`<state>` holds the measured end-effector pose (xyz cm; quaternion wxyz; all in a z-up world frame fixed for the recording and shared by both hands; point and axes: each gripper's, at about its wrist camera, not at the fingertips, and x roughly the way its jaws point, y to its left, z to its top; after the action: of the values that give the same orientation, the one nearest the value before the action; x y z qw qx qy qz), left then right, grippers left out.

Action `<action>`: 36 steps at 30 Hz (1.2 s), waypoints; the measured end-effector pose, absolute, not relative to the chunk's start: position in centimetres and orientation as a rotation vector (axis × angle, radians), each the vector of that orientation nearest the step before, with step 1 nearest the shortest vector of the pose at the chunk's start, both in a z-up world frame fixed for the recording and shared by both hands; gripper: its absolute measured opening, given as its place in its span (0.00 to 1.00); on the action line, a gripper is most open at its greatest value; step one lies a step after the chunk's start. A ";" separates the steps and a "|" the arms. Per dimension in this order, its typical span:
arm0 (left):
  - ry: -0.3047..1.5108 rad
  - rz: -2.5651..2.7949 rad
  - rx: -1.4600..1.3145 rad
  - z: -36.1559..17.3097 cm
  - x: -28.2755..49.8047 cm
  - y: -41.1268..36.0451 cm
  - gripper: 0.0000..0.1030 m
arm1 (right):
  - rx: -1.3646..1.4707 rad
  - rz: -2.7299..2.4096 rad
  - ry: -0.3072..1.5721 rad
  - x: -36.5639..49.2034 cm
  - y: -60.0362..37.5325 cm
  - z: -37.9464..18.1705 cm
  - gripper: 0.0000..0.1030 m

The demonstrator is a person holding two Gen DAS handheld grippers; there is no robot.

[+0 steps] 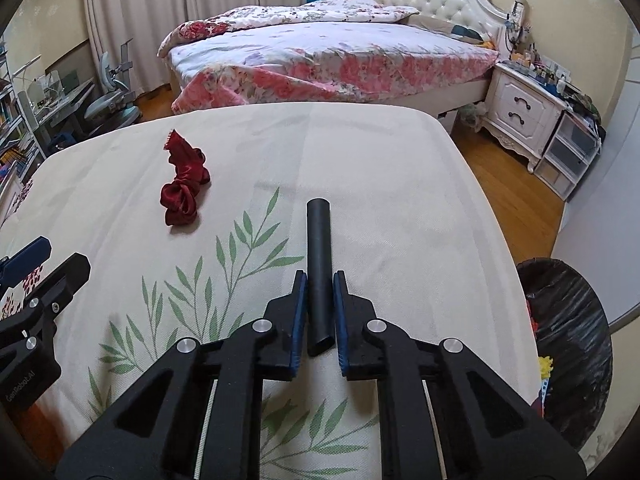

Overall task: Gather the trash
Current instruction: 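Grasp the dark red cloth with the left gripper while the right gripper holds the black pen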

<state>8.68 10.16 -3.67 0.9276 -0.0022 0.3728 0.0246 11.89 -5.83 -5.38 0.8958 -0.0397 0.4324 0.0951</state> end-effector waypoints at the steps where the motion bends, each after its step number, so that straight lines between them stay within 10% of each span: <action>1: 0.764 0.045 -0.004 -3.7 9.0 10.0 0.66 | -0.077 0.197 0.896 12.2 -5.9 -5.4 0.13; 23: 0.839 0.026 0.005 -4.6 17.3 7.0 0.65 | -0.014 0.186 0.898 15.6 -7.5 -5.4 0.13; 30: 0.890 -0.004 0.007 -5.2 17.3 6.7 0.25 | -0.026 0.181 0.898 16.0 -7.3 -5.7 0.13; 36: 0.887 -0.012 0.015 -5.1 17.2 6.5 0.21 | -0.038 0.172 0.895 15.8 -7.0 -5.8 0.13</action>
<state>17.18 6.50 -5.09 0.9032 0.0071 0.4291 -0.0059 15.80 -6.99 -5.76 0.8978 -0.0183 0.4321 0.0832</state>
